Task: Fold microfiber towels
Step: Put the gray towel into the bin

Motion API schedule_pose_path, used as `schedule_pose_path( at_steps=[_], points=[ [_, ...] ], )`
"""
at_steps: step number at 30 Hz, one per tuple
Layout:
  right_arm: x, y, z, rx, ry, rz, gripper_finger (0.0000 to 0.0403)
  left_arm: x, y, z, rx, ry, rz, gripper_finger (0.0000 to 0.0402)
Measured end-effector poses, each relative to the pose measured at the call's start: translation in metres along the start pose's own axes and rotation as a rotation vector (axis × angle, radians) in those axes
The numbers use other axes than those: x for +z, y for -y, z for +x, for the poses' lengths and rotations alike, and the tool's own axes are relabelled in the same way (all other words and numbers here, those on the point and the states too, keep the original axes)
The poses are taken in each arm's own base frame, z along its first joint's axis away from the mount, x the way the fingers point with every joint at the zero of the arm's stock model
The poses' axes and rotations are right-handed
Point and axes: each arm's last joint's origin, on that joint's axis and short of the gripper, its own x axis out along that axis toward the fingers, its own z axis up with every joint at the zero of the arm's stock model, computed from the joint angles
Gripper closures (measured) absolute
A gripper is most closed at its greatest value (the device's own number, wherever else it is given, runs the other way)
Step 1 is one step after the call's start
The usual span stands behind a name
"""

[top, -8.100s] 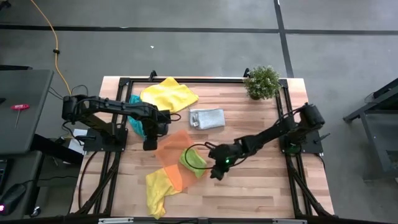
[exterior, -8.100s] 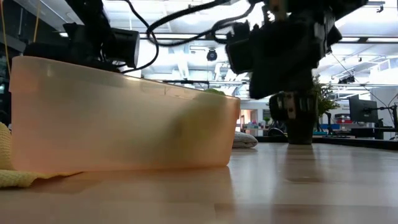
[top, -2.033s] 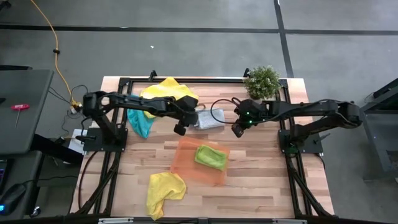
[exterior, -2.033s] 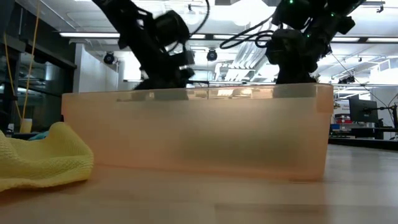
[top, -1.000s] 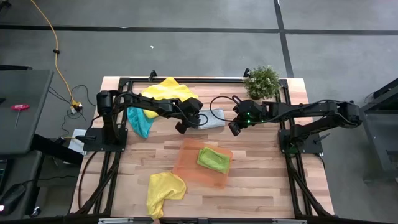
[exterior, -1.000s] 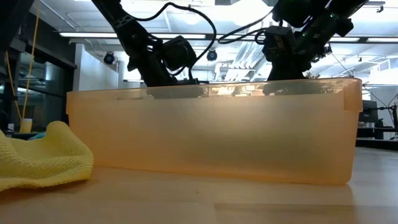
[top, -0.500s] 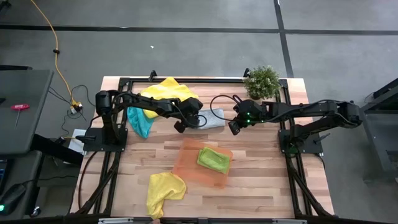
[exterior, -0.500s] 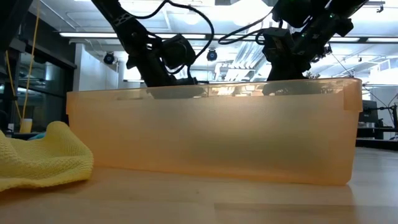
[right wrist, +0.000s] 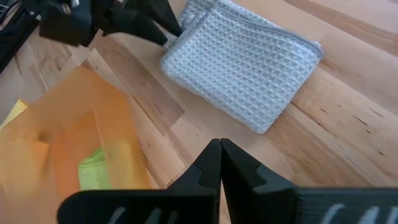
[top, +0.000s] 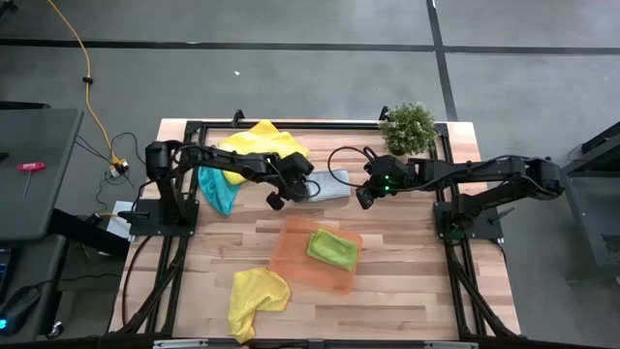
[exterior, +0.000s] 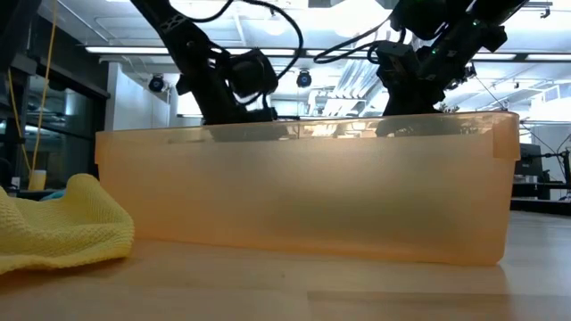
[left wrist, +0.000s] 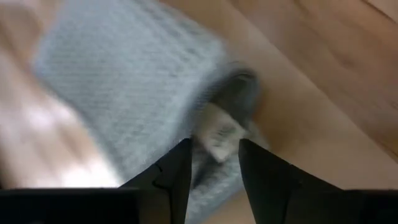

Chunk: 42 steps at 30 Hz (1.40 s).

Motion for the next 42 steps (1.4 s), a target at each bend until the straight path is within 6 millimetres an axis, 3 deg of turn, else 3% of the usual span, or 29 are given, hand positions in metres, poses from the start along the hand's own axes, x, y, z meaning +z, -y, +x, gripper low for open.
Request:
schedule_pose_path(
  at_steps=[11,25,29,36,42],
  points=[
    [0.000,0.000,0.000,0.000,0.001,0.000,0.0403,0.009,-0.001,0.009,0.096,-0.034,0.024,0.0280],
    [0.000,0.000,0.000,0.000,0.001,-0.001,0.0403,0.006,0.002,0.012,0.051,-0.033,0.022,0.0282],
    [0.000,0.000,0.000,0.000,0.001,0.000,0.0403,0.006,0.002,0.013,0.049,-0.041,0.021,0.0307],
    [0.000,0.000,0.000,0.000,0.001,0.000,0.0403,0.006,0.000,0.013,0.088,-0.056,-0.009,0.0391],
    [0.000,0.000,0.000,0.000,0.001,0.000,0.0403,0.006,0.000,0.013,0.095,-0.066,-0.017,0.0396]
  ],
)
